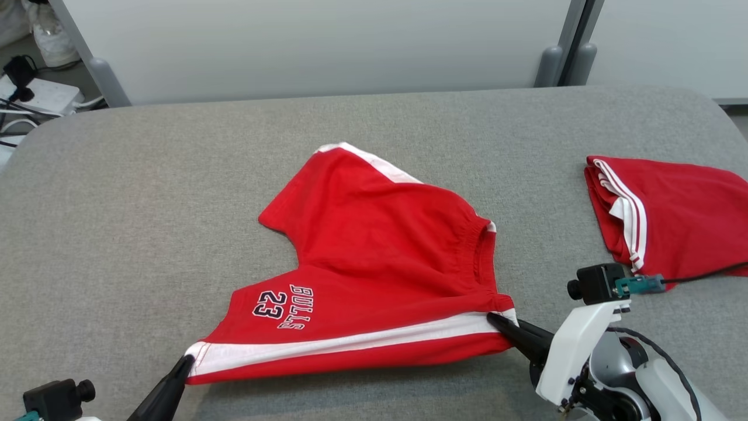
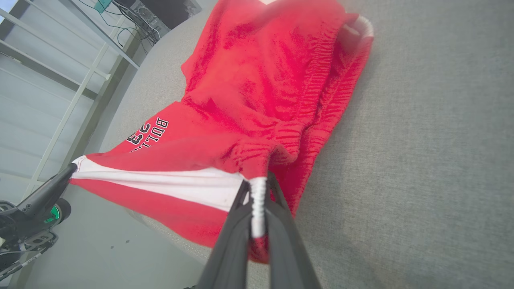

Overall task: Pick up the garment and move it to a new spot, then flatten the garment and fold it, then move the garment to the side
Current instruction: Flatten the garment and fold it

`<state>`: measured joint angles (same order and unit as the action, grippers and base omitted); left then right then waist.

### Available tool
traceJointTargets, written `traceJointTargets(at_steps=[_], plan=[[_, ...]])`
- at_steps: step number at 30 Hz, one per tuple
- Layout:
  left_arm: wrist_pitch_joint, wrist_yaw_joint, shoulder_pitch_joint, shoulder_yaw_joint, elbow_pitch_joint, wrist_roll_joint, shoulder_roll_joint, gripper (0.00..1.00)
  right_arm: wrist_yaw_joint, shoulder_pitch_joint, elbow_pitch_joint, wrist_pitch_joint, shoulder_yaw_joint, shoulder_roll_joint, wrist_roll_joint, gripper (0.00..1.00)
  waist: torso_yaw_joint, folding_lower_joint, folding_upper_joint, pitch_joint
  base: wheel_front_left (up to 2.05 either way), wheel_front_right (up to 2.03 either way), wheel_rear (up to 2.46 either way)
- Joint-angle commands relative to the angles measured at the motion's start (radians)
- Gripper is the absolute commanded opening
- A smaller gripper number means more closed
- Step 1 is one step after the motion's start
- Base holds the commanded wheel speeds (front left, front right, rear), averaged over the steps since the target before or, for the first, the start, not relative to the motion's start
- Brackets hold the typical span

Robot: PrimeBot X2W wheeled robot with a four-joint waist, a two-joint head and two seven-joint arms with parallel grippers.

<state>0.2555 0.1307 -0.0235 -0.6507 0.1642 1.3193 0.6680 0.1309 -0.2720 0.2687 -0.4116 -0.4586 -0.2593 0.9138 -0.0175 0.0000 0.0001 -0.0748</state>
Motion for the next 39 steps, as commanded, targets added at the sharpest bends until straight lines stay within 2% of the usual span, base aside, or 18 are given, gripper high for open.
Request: traceJointTargets(at_steps=[1, 6, 11, 17, 21, 25, 28, 29, 39], plan=[[0.006, 0.000, -0.018, 0.061, -0.022, -0.012, 0.027, 0.00, 0.000, 0.009, -0.052, 0.019, 0.003, -0.005, -0.016, 0.00, 0.004, 0.0000, -0.0001, 0.009, 0.00, 0.00, 0.00], [0.006, 0.000, 0.017, 0.101, -0.044, -0.041, 0.007, 0.00, 0.000, 0.062, -0.128, 0.035, 0.009, 0.011, -0.035, 0.00, 0.006, 0.0000, -0.0001, 0.029, 0.00, 0.00, 0.00], [0.006, 0.000, 0.038, 0.111, -0.044, -0.054, 0.010, 0.00, 0.000, 0.094, -0.171, 0.023, 0.011, 0.026, -0.042, 0.00, 0.003, 0.0000, -0.0001, 0.039, 0.00, 0.00, 0.00], [0.006, 0.000, 0.048, 0.113, -0.070, -0.064, 0.035, 0.00, 0.000, 0.102, -0.220, 0.011, -0.002, 0.039, -0.066, 0.00, 0.003, 0.0000, -0.0001, 0.037, 0.00, 0.00, 0.00], [0.006, 0.000, 0.034, 0.095, -0.119, -0.070, 0.073, 0.00, 0.000, 0.090, -0.261, -0.002, -0.017, 0.049, -0.085, 0.00, 0.005, 0.0000, -0.0001, 0.029, 0.00, 0.00, 0.00], [0.005, 0.000, 0.001, 0.075, -0.201, -0.058, 0.148, 0.00, 0.000, 0.057, -0.318, -0.012, -0.030, 0.060, -0.109, 0.00, 0.005, 0.0000, -0.0001, 0.020, 0.00, 0.00, 0.00], [-0.013, 0.000, -0.041, 0.066, -0.266, -0.067, 0.235, 0.00, 0.000, 0.009, -0.356, -0.025, -0.039, 0.068, -0.134, 0.00, 0.004, 0.0000, -0.0001, 0.014, 0.00, 0.00, 0.00], [-0.013, 0.000, -0.041, 0.066, -0.266, -0.067, 0.235, 0.00, 0.000, 0.009, -0.356, -0.025, -0.039, 0.068, -0.134, 0.00, 0.004, 0.0000, -0.0001, 0.014, 0.00, 0.00, 0.00], [-0.075, 0.000, -0.144, 0.092, -0.514, -0.019, 0.508, 0.00, 0.000, -0.110, -0.472, -0.117, -0.058, 0.116, -0.122, 0.00, 0.005, 0.0000, -0.0001, -0.011, 0.00, 0.00, 0.00]])
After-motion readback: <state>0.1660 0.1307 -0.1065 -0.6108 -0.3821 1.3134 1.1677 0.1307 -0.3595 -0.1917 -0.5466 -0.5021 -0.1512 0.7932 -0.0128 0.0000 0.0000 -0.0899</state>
